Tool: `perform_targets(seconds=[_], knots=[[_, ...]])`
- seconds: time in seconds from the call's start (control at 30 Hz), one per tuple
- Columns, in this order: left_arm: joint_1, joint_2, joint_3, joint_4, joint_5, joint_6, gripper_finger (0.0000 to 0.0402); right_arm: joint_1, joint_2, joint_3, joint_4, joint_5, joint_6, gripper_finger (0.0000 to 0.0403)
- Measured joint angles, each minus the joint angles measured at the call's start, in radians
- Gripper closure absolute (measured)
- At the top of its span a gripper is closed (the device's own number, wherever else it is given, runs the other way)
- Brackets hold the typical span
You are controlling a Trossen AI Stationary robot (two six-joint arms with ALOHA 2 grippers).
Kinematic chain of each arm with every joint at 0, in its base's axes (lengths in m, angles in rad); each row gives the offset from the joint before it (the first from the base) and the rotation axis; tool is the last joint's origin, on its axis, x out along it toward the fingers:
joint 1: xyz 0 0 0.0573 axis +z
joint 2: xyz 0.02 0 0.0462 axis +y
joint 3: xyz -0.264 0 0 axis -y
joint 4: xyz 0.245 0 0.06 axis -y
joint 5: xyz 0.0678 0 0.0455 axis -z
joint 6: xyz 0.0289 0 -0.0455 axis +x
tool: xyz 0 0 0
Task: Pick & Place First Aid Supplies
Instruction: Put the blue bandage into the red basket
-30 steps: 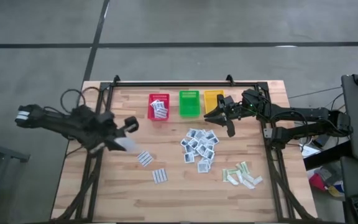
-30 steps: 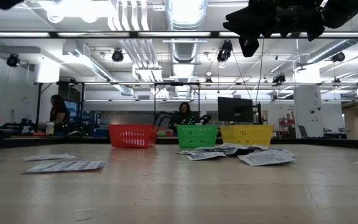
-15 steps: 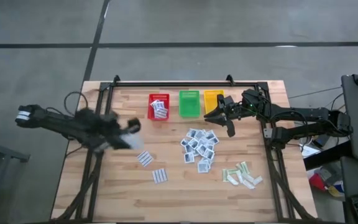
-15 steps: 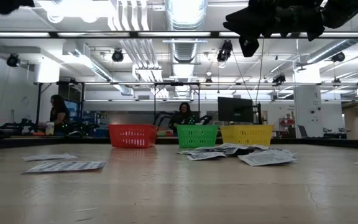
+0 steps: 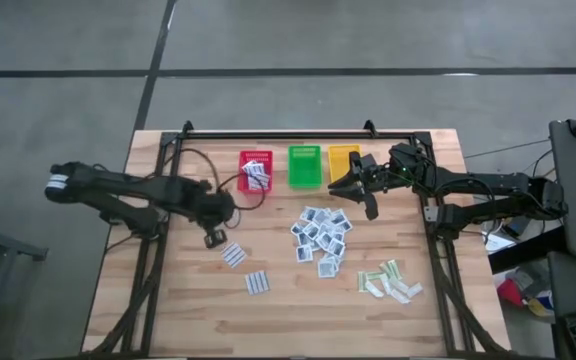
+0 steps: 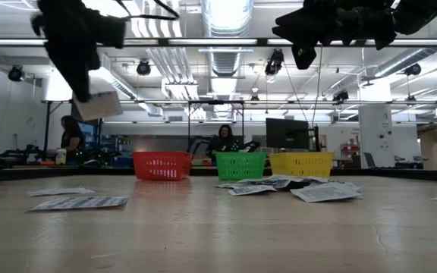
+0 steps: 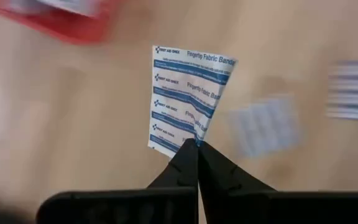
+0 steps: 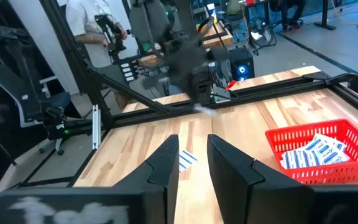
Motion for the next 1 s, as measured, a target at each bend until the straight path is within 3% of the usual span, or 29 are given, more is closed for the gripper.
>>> perform_targets(seconds=[0.1,0.23,0.4,0.57,0.7,1.0], knots=[[0.030,0.088,0.037,0.005,-0.173,0.152,0.0401,0.000,0.000,0.000,0.001,0.000,-0.003,0.0317],[0.114,0.156,0.091,0.070,-0.280,0.405,0.0402,0.000,0.000,0.000,0.002,0.001,-0.003,0.0318],[0.286,0.190,0.128,0.228,-0.238,0.648,0.0402,0.000,0.000,0.000,0.002,0.001,-0.003,0.0327],[0.466,0.235,0.189,0.262,-0.195,0.824,0.0402,0.000,0.000,0.000,0.002,0.001,-0.004,0.0335],[0.576,0.301,0.263,0.269,-0.093,0.901,0.0402,0.000,0.000,0.000,0.002,0.002,-0.004,0.0333],[0.622,0.426,0.337,0.258,-0.030,0.923,0.0402,0.000,0.000,0.000,0.002,0.002,-0.003,0.0319]])
